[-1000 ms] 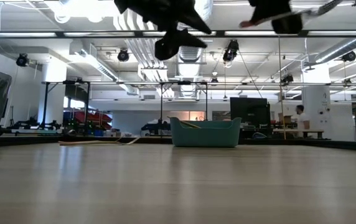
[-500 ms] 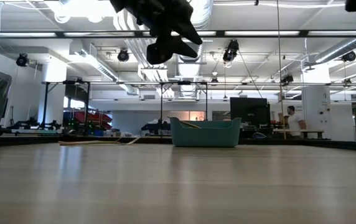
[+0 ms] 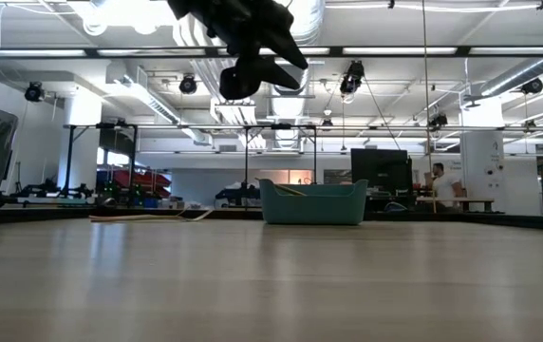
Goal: Sort silverware by color (type)
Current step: Put the orange fork into the white bin, then put the gold fork into the blue bin
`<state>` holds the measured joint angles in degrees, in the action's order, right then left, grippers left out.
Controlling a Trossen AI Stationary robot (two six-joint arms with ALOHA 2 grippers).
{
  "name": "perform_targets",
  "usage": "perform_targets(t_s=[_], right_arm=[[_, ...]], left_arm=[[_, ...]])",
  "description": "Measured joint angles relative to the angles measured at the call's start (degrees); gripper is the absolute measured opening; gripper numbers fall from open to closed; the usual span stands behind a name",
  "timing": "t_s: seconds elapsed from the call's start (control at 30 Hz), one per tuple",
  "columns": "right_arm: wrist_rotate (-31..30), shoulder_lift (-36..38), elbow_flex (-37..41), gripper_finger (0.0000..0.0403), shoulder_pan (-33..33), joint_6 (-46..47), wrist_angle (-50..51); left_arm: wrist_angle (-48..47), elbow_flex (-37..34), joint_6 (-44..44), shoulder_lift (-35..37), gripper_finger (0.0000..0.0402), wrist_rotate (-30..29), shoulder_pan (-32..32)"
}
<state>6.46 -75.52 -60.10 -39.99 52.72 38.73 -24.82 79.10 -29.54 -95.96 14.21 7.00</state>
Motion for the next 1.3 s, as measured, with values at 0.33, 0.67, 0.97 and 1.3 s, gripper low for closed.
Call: perform_targets(t_s=[0.33, 0.67, 0.97, 1.3], right_arm=[[-0.5, 0.4, 5.4, 0.0026, -0.4, 6.1, -8.0], [-0.3, 1.4, 4.3, 0.0078, -0.4, 4.1, -3.5], [-0.3, 3.3, 1.3, 0.0086, 1.8, 4.5, 6.1], [-0.7, 4.3, 1.3, 0.0089, 11.6, 2.0, 6.0]], left_arm=[[-4.8, 0.0, -1.2, 0.0, 0.0125, 1.7, -1.2], [-18.1, 0.0, 1.7, 0.1, 0.0125, 1.1, -1.2], [-32.4, -0.1, 13.2, 0.1, 0.0125, -14.0, 1.8], [-32.1, -4.0, 21.9, -0.6, 0.0125, -16.9, 17.3]])
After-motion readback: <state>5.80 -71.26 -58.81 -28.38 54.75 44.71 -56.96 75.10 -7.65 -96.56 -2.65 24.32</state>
